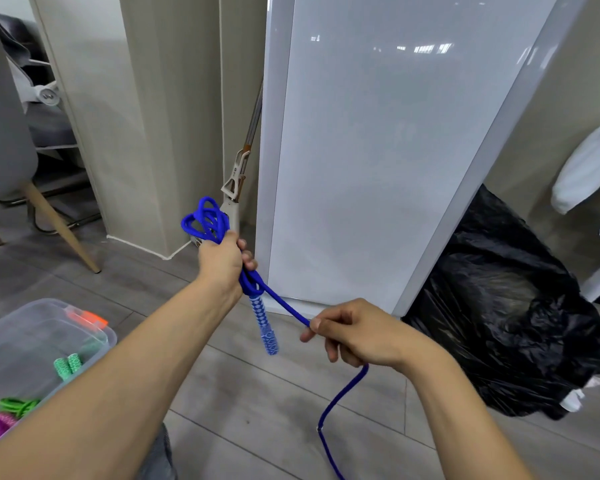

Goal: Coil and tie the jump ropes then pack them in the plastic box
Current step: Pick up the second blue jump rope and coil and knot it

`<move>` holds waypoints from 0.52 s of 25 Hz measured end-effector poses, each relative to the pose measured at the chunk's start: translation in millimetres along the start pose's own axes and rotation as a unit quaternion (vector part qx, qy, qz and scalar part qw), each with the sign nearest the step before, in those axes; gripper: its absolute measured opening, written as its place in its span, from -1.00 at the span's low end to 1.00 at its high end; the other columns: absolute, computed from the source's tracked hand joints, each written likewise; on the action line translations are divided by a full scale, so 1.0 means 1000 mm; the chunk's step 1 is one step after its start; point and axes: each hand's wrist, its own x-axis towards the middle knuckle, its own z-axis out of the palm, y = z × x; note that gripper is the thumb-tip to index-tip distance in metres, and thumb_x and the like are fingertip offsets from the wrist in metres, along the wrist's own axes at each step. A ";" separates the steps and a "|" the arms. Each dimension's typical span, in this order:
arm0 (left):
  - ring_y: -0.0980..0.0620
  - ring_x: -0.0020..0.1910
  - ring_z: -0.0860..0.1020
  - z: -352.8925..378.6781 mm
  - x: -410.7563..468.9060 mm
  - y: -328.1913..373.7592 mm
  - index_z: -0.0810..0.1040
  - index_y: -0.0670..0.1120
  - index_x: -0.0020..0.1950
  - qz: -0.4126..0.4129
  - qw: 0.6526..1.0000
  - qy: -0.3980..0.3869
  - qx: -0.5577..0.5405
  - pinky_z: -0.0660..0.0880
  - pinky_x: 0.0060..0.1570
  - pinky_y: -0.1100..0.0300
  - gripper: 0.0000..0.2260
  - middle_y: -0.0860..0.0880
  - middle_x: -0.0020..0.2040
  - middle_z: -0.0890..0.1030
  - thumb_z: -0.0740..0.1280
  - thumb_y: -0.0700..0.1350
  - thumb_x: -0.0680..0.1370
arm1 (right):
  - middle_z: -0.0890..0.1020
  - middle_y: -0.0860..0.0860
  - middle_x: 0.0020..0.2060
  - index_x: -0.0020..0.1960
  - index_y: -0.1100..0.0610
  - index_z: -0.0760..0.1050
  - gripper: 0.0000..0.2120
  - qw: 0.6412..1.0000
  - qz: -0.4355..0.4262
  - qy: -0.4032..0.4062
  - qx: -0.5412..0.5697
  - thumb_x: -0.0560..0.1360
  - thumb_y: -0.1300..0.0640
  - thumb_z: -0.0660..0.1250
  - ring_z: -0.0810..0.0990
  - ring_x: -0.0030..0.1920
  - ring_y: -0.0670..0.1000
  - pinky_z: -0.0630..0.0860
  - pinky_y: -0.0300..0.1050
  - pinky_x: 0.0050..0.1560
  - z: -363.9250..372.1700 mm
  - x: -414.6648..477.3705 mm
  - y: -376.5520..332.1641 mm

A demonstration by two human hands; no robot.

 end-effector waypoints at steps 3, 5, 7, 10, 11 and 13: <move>0.12 -0.57 0.27 0.001 -0.003 0.005 0.34 -0.11 -0.03 0.068 0.996 -0.011 0.060 0.30 -0.58 0.29 -0.91 -0.02 -0.35 0.38 0.16 -0.18 0.68 | 0.51 0.04 -0.41 -0.13 0.17 0.65 -0.64 0.994 0.086 0.043 -0.061 0.64 -0.05 0.26 0.39 -0.49 -0.03 0.34 -0.18 -0.39 -0.020 -0.007 0.010; 0.11 -0.54 0.29 0.002 -0.007 0.003 0.36 -0.09 0.00 0.086 0.989 -0.034 0.114 0.33 -0.56 0.25 -0.94 -0.02 -0.33 0.40 0.17 -0.17 0.68 | 0.53 0.00 -0.41 -0.19 0.16 0.61 -0.58 0.969 0.115 0.175 -0.132 0.59 -0.16 0.29 0.46 -0.42 -0.02 0.37 -0.18 -0.36 -0.030 -0.008 0.015; 0.09 -0.52 0.33 0.003 -0.013 -0.004 0.38 -0.07 -0.01 0.091 0.974 -0.081 0.192 0.37 -0.52 0.20 -0.92 -0.05 -0.30 0.44 0.17 -0.14 0.68 | 0.54 -0.02 -0.36 -0.16 0.12 0.60 -0.62 0.950 0.072 0.276 -0.129 0.61 -0.14 0.26 0.49 -0.34 -0.02 0.38 -0.17 -0.33 -0.032 -0.005 0.015; 0.05 -0.43 0.49 0.005 -0.027 -0.014 0.40 -0.09 0.11 0.123 0.920 -0.156 0.338 0.50 -0.40 0.16 -0.92 -0.06 -0.15 0.58 0.18 -0.09 0.68 | 0.45 -0.06 -0.38 -0.11 0.12 0.57 -0.69 0.964 0.006 0.265 -0.003 0.68 0.05 0.14 0.38 -0.47 -0.15 0.26 -0.24 -0.40 -0.021 0.003 0.002; 0.04 -0.35 0.57 0.006 -0.033 -0.016 0.40 -0.09 0.17 0.129 0.905 -0.179 0.363 0.56 -0.33 0.15 -0.89 -0.04 -0.09 0.63 0.18 -0.09 0.68 | 0.44 -0.09 -0.40 -0.11 0.11 0.56 -0.70 0.968 -0.001 0.250 0.026 0.68 0.09 0.12 0.37 -0.52 -0.19 0.24 -0.27 -0.40 -0.017 0.005 0.000; 0.03 -0.13 0.67 0.008 -0.045 -0.020 0.37 -0.07 0.26 0.119 0.888 -0.229 0.381 0.65 -0.15 0.09 -0.84 -0.02 0.01 0.66 0.18 -0.10 0.69 | 0.45 -0.16 -0.47 -0.08 0.12 0.56 -0.72 0.973 -0.011 0.223 0.053 0.67 0.12 0.11 0.36 -0.53 -0.19 0.24 -0.28 -0.39 -0.011 0.009 -0.001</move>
